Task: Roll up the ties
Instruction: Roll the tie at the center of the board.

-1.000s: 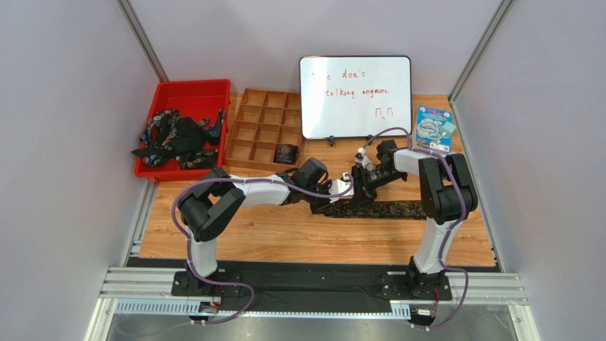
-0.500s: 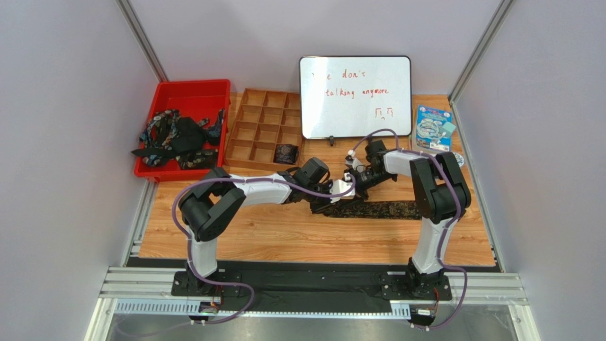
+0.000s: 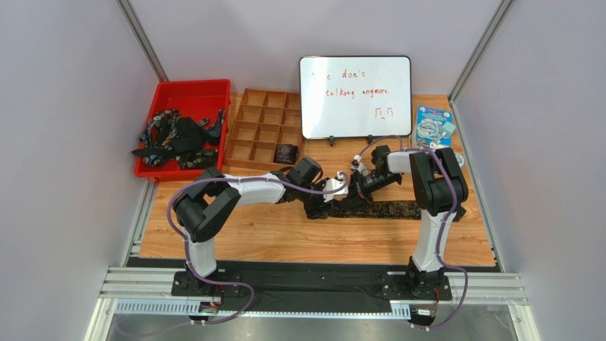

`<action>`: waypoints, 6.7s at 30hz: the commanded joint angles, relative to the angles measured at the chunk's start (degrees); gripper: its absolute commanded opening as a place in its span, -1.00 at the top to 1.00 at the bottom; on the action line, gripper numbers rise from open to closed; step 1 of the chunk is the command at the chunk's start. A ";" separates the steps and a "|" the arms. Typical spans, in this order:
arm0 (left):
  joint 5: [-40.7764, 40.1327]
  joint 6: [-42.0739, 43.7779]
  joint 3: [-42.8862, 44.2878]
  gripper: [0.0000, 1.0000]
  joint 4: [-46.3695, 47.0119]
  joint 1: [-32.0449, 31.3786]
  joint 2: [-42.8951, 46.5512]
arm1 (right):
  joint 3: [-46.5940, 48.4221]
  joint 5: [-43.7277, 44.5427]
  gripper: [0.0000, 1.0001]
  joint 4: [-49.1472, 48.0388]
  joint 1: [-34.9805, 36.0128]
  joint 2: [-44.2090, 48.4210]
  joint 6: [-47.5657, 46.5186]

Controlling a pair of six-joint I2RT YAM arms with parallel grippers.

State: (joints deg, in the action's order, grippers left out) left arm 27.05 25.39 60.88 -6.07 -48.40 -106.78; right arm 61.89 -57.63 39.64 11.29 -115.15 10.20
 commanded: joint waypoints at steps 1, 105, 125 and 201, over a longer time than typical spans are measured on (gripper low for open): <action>4.94 -3.23 -1.64 -0.38 0.70 1.91 4.82 | -0.36 2.96 1.00 2.02 -2.41 -3.49 -5.01; 0.81 12.59 12.16 0.00 -17.49 1.29 -4.93 | 5.70 7.70 1.00 -0.18 1.28 -2.18 -1.14; 12.24 -4.90 1.00 -0.45 13.26 3.23 0.00 | 5.88 13.86 1.00 2.20 -2.06 -8.33 -5.01; -8.07 2.47 10.13 0.37 -19.95 -1.70 -5.37 | -2.21 6.21 0.67 -11.43 5.24 -1.91 11.78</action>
State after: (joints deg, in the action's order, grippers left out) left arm 19.38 29.61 72.88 -22.81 -50.48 -110.65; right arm 59.59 -56.14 27.55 16.80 -112.99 23.24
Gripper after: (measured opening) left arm 0.410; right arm 0.212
